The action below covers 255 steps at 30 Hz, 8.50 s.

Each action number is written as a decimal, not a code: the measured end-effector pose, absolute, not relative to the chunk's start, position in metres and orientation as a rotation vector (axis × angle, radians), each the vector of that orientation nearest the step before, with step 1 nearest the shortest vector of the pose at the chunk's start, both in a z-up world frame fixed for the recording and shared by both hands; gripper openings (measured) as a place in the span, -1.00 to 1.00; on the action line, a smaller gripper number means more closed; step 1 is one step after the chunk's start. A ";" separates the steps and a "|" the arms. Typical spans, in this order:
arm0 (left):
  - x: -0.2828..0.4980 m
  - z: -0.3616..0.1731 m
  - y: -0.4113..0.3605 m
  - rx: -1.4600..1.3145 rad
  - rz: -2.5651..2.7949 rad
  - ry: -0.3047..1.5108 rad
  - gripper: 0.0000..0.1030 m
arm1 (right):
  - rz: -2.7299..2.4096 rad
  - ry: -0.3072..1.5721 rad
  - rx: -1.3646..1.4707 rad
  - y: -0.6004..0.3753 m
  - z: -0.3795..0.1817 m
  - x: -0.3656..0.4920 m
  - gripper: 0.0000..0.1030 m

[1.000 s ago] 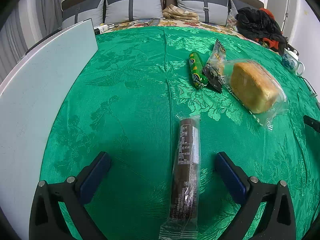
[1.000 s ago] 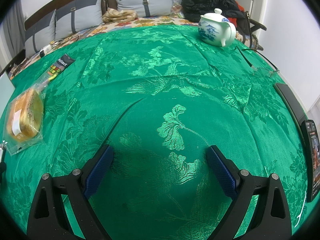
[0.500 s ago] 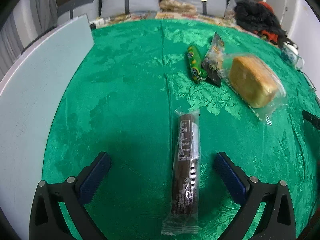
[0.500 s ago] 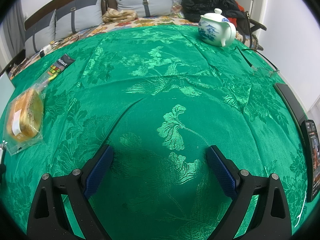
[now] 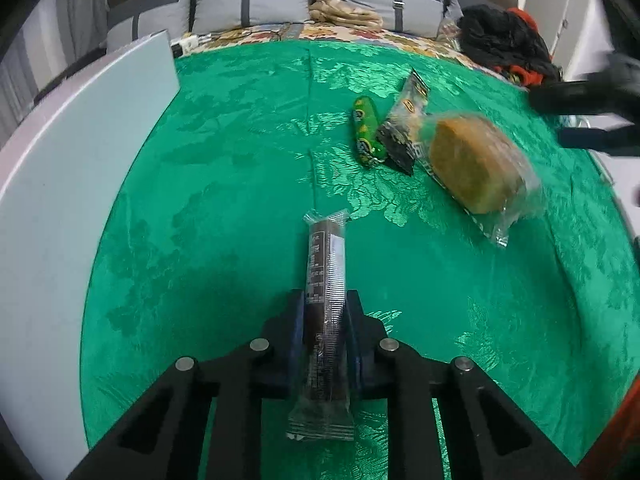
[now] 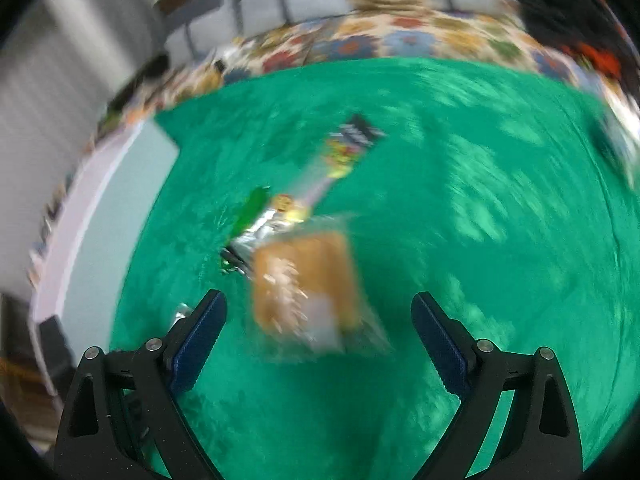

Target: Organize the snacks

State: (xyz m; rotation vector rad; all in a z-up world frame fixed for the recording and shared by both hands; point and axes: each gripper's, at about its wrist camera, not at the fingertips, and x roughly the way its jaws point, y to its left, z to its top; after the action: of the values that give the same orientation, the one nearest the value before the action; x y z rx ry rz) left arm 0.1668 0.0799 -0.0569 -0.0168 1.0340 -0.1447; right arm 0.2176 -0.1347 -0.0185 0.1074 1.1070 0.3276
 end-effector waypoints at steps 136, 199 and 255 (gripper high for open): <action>0.183 -0.071 0.037 0.018 -0.076 0.957 1.00 | -0.062 0.931 0.064 -0.277 -0.098 0.125 0.87; 0.179 -0.075 0.105 -0.002 -0.018 0.959 1.00 | -0.058 0.930 0.072 -0.277 -0.099 0.125 0.88; 0.180 -0.075 0.105 -0.004 -0.019 0.959 1.00 | -0.069 1.003 0.126 -0.273 -0.088 0.137 0.87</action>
State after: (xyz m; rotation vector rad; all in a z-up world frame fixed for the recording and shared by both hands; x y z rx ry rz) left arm 0.1802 0.1055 -0.0748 -0.0042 0.9593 -0.0192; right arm 0.1371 -0.2726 -0.0880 0.1261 1.0033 -0.0687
